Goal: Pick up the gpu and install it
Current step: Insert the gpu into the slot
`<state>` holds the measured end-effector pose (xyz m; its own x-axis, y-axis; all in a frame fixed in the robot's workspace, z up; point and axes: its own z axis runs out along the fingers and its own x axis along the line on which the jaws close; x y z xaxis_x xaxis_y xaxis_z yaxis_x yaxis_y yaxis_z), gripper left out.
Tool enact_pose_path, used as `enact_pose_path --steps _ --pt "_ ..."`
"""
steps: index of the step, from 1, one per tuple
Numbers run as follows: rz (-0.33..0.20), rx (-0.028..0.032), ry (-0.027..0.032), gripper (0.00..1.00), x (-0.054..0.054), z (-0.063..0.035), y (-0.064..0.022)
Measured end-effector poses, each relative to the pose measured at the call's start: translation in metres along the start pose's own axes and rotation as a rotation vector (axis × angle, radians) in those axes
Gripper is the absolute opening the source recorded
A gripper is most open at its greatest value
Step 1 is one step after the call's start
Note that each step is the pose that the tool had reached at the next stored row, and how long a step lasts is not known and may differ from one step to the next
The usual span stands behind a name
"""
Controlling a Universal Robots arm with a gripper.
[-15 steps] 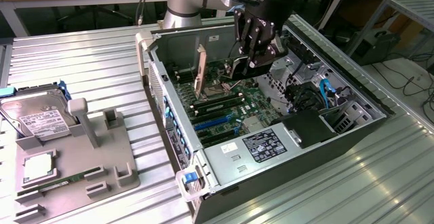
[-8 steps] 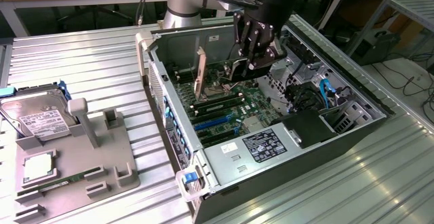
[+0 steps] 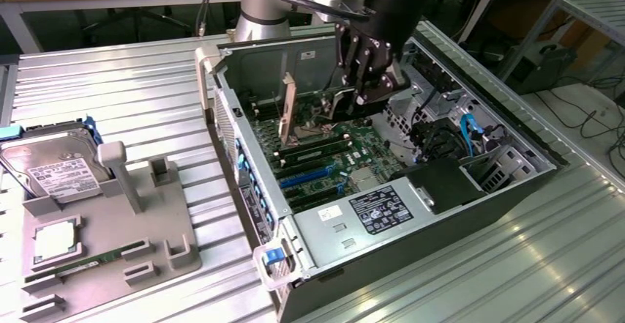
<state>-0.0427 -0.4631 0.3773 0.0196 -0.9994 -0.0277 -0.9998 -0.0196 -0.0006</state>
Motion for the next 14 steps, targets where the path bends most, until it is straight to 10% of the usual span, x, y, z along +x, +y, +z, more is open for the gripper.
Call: enact_pose_path --steps 14 --pt "0.0 -0.0069 0.0 0.27 0.0 0.0115 0.0"
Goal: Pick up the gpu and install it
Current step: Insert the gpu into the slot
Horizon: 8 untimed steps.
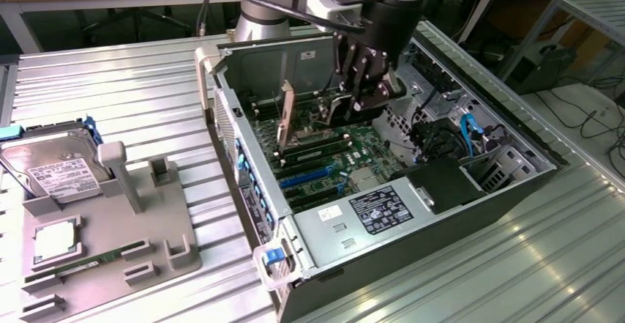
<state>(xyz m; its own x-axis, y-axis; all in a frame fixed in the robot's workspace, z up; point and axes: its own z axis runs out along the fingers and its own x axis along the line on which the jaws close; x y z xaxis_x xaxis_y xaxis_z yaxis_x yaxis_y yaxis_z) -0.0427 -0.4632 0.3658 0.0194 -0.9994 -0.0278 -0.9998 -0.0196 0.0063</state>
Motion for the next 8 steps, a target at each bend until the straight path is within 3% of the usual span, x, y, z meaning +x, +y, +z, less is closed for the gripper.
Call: enact_pose_path --steps 8 --pt "0.0 -0.0015 0.0 0.27 0.0006 0.0077 0.0"
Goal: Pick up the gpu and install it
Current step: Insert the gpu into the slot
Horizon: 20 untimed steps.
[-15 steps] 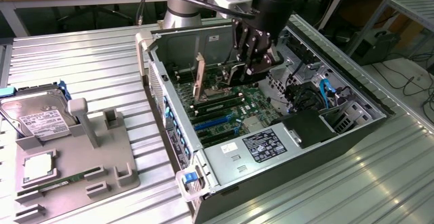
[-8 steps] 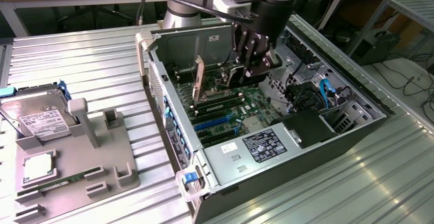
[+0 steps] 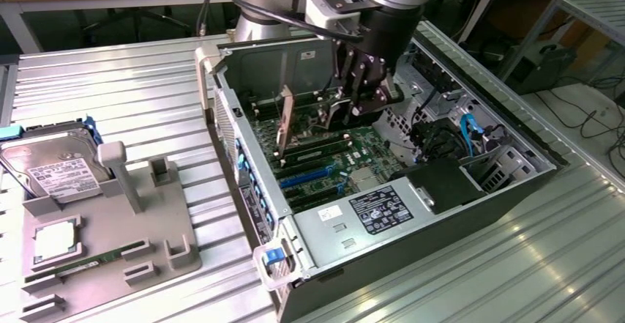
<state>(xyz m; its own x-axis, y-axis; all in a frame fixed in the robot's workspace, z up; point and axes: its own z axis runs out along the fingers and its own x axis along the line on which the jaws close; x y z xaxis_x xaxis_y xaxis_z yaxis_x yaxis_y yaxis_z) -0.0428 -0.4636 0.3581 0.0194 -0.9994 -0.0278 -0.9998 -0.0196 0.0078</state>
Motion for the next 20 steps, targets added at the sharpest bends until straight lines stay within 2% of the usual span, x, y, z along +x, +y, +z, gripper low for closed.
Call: enact_pose_path --steps 12,15,20 --pt "0.0 -0.0014 -0.001 0.27 0.0007 0.0072 0.0" --pt "0.0 0.0034 -0.0009 0.27 0.001 0.008 0.0009" --pt "0.0 0.0019 0.0013 0.27 0.0011 0.0104 0.001"
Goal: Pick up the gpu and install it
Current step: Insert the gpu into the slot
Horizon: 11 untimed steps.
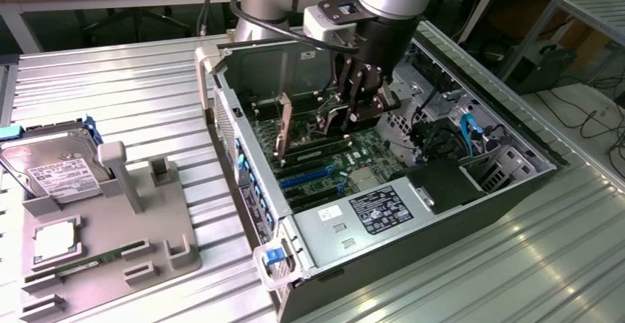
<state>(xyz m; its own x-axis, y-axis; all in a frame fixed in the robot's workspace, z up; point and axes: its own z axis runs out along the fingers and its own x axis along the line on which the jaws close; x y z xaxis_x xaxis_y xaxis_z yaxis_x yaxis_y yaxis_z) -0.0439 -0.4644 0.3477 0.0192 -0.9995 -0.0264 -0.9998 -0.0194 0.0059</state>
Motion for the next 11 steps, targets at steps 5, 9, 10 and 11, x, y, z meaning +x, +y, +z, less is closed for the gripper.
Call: enact_pose_path --steps 5,9,10,11 --pt "0.007 0.0052 0.0004 0.27 -0.002 0.0061 0.0013" --pt "0.007 0.0053 0.0006 0.27 -0.003 0.0138 0.0051" --pt "0.007 0.0053 0.0005 0.27 -0.004 0.0155 0.0074" --pt "0.008 0.0054 0.0005 0.27 -0.005 0.0174 0.0097"
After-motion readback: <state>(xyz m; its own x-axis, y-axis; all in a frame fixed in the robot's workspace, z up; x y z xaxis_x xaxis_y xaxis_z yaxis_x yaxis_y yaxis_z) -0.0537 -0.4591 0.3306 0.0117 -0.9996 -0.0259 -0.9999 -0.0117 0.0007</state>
